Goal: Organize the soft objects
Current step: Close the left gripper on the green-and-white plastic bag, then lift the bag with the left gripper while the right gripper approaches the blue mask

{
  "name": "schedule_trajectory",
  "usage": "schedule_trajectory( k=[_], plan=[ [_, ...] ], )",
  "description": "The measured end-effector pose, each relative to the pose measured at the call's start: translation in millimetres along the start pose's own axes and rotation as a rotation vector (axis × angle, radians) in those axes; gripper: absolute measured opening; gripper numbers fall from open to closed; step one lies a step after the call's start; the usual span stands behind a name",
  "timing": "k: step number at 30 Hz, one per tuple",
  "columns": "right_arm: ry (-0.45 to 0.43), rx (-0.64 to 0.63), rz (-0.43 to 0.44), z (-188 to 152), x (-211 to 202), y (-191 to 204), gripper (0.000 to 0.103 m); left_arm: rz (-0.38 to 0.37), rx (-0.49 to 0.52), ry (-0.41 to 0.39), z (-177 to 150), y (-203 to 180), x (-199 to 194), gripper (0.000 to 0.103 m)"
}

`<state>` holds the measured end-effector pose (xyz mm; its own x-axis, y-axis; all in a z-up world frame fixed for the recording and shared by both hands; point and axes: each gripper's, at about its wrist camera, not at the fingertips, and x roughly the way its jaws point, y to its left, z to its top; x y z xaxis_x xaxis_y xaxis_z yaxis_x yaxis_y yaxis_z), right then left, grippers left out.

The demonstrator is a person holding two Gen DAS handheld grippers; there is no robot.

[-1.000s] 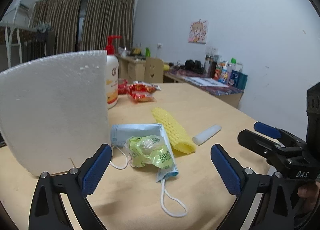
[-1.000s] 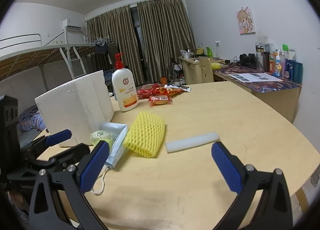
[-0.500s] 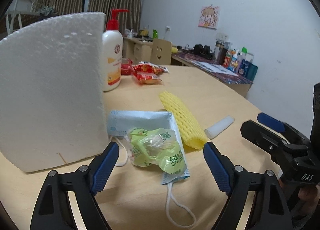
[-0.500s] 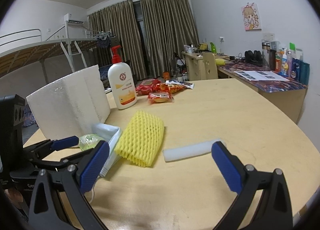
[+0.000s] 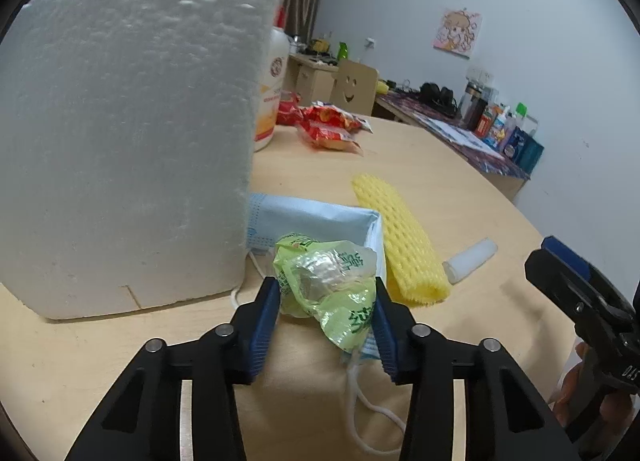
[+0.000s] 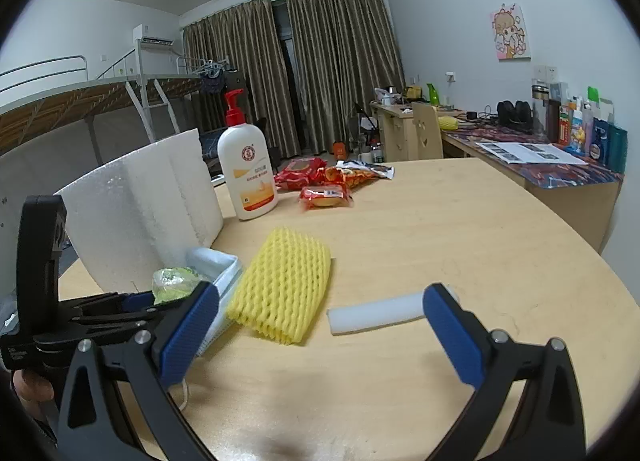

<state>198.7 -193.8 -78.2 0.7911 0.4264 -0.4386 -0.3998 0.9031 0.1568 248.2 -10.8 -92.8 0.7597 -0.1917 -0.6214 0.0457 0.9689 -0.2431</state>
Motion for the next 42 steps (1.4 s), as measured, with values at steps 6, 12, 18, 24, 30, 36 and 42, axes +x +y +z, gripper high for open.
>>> schedule_trajectory(
  k=[6, 12, 18, 24, 30, 36, 42],
  plan=[
    [0.017, -0.009, -0.001, -0.5, 3.1, 0.8, 0.103, -0.002, -0.009, -0.043, -0.3, 2.3, -8.4, 0.033],
    [0.030, -0.023, 0.007, 1.5, 5.8, 4.7, 0.103, -0.011, 0.021, -0.114, -3.0, -1.7, -22.2, 0.023],
    [0.068, -0.052, 0.018, 5.5, 17.7, 13.6, 0.103, -0.037, 0.028, -0.139, -4.7, -0.2, -28.7, 0.022],
    [0.131, -0.092, 0.025, 8.2, 35.7, 24.1, 0.103, -0.049, 0.057, -0.156, -10.9, 3.3, -38.9, 0.022],
    [0.175, -0.100, 0.091, 10.4, 43.3, 35.6, 0.103, -0.138, 0.057, -0.150, -14.7, 15.3, -49.7, 0.022],
    [0.166, -0.068, 0.148, 12.4, 36.3, 41.9, 0.103, -0.160, 0.071, -0.138, -16.8, 18.8, -55.1, 0.022],
    [0.191, -0.087, 0.179, 13.1, 42.4, 57.3, 0.102, -0.182, 0.128, -0.159, -19.7, 11.7, -62.1, 0.022]
  ],
)
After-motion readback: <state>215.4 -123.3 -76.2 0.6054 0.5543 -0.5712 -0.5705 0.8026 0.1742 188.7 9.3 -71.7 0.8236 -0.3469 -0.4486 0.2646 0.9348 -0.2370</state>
